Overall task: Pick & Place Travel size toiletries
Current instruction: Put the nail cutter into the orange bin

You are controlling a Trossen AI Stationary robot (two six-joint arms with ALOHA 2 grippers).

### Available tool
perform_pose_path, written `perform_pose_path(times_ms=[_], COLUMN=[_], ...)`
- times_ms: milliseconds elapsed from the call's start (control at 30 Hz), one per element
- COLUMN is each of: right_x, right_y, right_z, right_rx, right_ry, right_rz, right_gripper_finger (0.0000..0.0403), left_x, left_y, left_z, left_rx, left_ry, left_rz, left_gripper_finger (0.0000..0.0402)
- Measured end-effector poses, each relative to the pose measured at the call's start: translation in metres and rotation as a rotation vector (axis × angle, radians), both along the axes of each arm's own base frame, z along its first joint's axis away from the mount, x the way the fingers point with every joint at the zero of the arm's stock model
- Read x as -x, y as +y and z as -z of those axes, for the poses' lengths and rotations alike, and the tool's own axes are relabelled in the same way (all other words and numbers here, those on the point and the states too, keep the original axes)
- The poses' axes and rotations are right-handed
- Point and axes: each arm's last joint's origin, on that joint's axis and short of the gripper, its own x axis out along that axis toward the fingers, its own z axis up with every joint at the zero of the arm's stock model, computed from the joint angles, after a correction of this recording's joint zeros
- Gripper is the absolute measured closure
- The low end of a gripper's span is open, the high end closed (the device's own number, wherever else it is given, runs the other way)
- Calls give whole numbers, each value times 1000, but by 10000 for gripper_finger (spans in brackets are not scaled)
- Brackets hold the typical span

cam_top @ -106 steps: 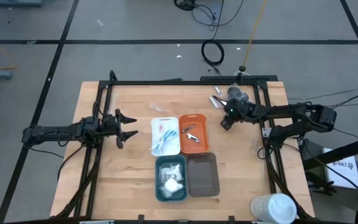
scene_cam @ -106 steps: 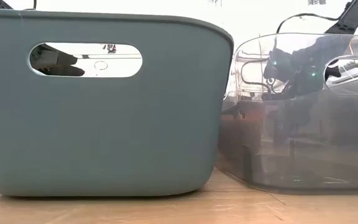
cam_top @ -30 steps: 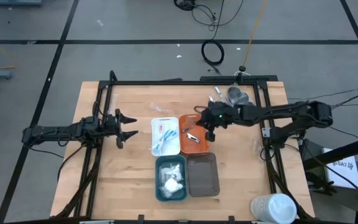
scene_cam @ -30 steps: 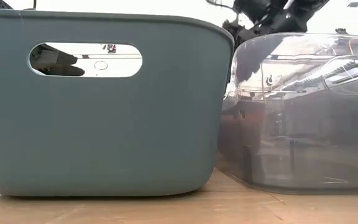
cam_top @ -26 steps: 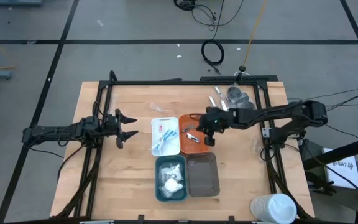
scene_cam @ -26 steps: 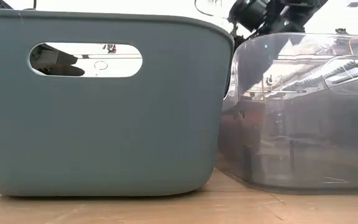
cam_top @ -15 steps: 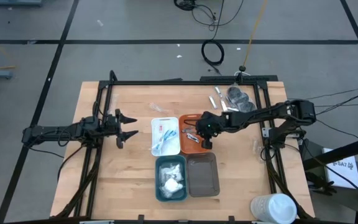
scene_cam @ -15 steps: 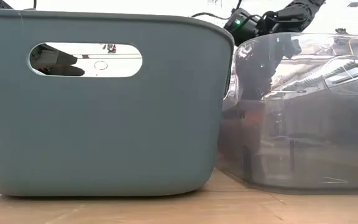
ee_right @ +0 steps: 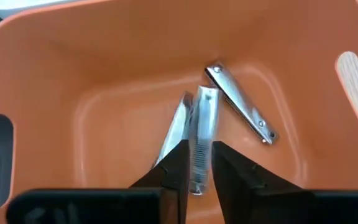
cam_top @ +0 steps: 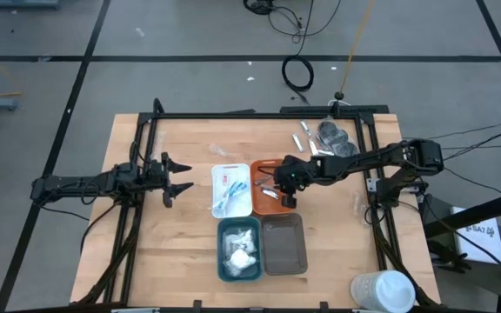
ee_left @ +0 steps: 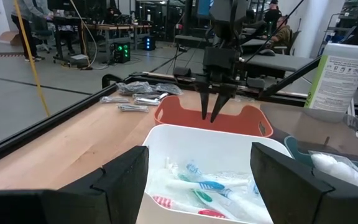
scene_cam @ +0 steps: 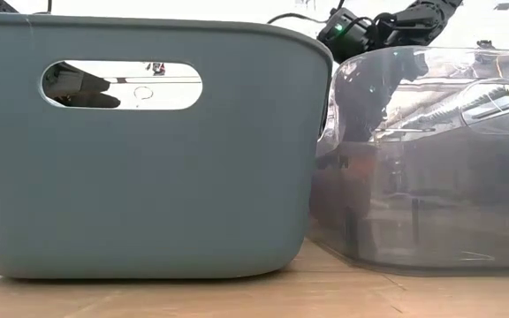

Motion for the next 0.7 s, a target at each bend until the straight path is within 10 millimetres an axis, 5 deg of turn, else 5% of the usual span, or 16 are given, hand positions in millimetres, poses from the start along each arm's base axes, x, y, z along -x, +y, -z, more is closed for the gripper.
perform_pose_path(times_ms=[333, 500, 700], right_x=[3, 13, 39], right_y=[-4, -13, -32], right_z=[-5, -25, -51], right_rx=[6, 40, 274], right_ry=[-8, -54, -23], right_rz=[16, 57, 282], right_gripper_finger=[283, 263, 259], left_x=[0, 0, 0], left_y=[0, 0, 0], left_z=[0, 0, 0], left_rx=[0, 0, 0], left_ry=[0, 0, -1], left_rz=[0, 0, 0], left_gripper_finger=[128, 128, 128])
